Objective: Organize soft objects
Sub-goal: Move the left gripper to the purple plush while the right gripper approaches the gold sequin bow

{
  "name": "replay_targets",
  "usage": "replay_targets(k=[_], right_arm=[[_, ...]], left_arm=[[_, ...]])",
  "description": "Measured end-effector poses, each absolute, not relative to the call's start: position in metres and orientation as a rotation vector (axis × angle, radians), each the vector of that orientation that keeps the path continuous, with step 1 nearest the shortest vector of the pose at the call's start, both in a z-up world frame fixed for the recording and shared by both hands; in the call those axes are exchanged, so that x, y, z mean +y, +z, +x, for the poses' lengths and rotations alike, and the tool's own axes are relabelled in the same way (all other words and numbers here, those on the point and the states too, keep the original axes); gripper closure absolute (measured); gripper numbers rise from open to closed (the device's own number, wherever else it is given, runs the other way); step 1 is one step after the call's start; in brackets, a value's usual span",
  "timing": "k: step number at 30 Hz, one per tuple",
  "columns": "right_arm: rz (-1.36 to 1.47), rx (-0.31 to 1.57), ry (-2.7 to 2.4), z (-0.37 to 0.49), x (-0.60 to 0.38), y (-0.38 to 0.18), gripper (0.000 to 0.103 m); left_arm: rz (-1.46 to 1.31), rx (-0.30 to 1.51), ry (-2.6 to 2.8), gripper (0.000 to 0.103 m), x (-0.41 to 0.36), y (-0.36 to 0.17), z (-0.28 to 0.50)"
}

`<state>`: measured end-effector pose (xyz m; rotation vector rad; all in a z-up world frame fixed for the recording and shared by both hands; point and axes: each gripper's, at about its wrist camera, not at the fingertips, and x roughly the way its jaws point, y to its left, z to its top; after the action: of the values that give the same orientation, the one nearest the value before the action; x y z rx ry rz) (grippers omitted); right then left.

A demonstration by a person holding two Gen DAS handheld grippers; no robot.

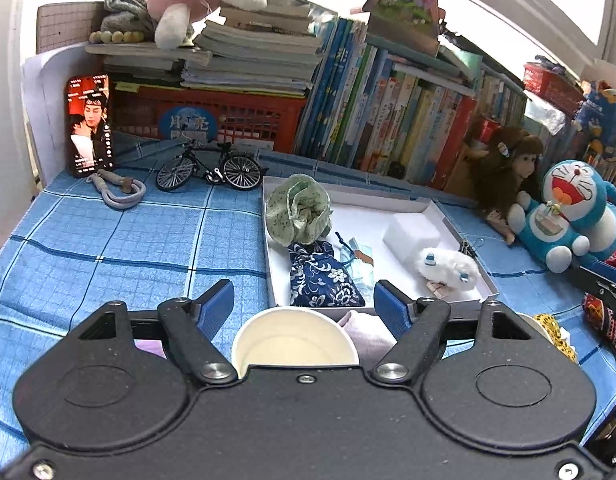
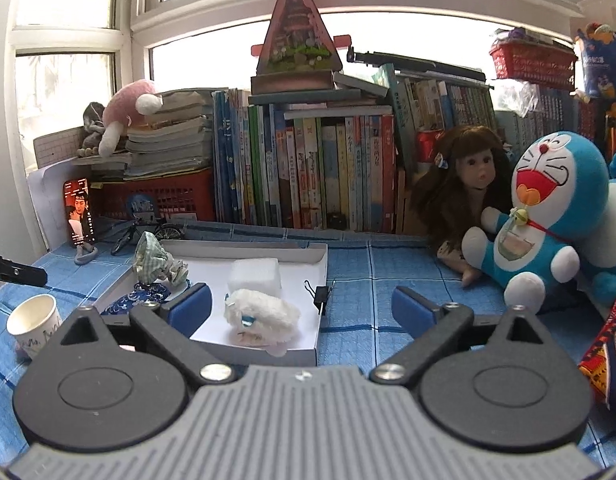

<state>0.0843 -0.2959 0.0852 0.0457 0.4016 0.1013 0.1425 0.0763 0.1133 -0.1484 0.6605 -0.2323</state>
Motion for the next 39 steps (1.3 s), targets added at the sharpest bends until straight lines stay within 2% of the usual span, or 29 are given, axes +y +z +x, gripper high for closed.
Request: replay_targets(k=[19, 39], right_arm=[[0.103, 0.377, 0.003, 0.036, -0.314, 0.05, 0.0], [0.181, 0.428, -0.12, 0.027, -0.338, 0.013, 0.0]], left_arm=[[-0.154, 0.575, -0.139, 0.022, 0.121, 0.087, 0.081], [-0.203, 0.618, 0.026, 0.023, 0.162, 0.05, 0.082]])
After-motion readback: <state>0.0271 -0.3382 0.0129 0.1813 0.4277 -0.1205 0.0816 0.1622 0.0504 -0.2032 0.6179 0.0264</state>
